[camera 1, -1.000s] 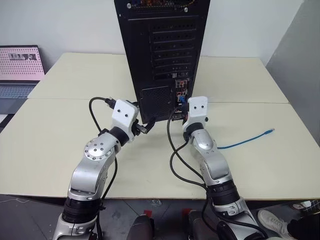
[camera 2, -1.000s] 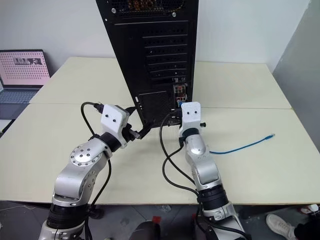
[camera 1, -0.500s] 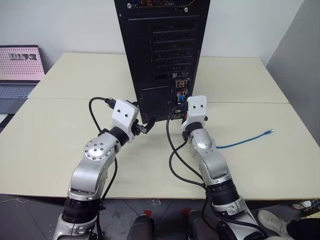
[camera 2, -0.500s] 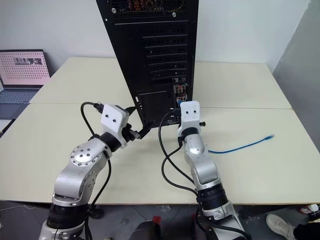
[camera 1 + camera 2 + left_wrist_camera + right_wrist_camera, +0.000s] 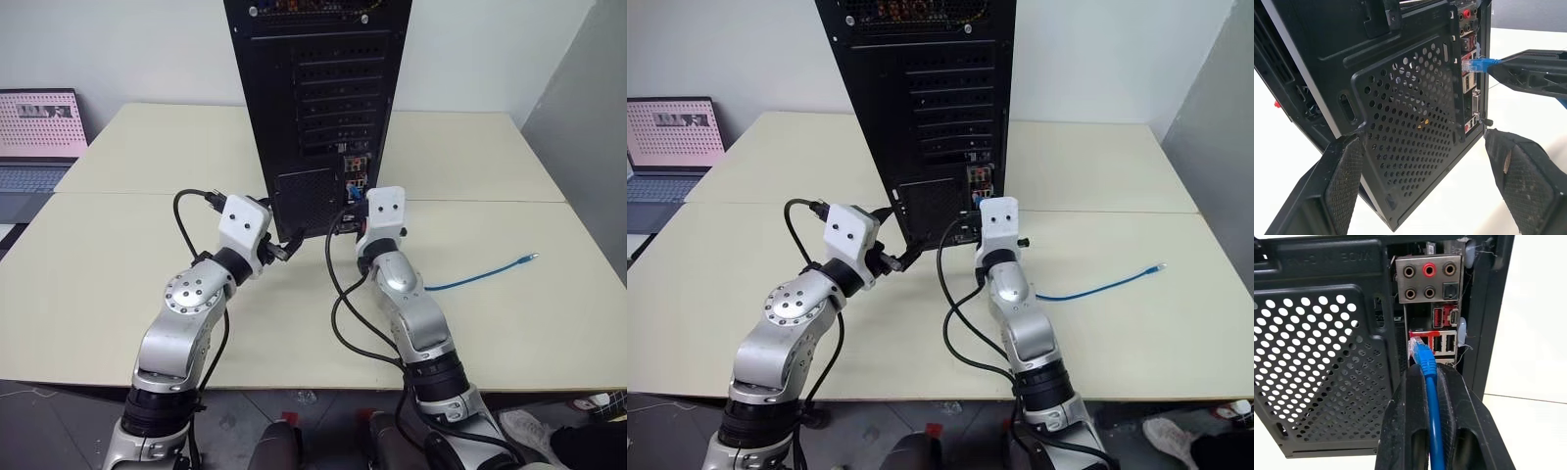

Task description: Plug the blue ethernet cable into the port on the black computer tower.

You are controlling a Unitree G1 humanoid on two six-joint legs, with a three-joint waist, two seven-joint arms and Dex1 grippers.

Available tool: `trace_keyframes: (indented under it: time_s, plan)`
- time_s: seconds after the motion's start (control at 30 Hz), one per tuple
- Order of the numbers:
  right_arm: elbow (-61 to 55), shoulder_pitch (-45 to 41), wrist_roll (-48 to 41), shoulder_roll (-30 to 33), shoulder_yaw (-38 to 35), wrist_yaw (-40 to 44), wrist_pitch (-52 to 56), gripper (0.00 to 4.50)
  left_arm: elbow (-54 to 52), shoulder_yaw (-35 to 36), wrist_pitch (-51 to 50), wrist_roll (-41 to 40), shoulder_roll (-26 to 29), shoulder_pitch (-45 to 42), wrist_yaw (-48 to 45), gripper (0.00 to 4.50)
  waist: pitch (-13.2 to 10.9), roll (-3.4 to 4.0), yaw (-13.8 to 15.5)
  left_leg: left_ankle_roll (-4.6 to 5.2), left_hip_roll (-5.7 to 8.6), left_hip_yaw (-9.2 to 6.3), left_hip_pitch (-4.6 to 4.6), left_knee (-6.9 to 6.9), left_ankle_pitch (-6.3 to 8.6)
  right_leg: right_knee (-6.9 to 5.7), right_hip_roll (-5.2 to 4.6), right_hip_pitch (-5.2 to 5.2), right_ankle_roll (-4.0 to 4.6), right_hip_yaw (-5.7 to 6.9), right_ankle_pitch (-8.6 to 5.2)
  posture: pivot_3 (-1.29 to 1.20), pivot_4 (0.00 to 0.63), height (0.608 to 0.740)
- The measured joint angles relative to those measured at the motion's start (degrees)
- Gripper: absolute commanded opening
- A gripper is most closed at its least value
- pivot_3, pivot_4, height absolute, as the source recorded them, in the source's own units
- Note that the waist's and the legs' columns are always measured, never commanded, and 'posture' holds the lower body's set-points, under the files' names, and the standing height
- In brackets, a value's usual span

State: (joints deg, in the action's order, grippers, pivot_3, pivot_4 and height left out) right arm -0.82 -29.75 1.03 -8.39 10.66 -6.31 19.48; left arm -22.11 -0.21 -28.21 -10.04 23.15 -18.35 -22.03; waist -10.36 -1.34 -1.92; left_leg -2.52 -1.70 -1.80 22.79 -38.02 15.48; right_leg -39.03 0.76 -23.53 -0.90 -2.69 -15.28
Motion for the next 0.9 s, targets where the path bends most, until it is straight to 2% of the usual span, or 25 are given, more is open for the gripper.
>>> trace_keyframes:
  time_s: [0.9]
  plan:
    - [-1.6,0.0,1.2,0.0,-0.4,-1.6,2.4,0.00,0.4,0.0,0.4,0.0,0.3,0.0,0.0,4.03,0.0,0.00,0.0,0.00,0.01,-0.01,0.02,0.02,0.00,0.02,-0.01,0.00,0.00,0.01,0.00,0.00,0.150,0.740]
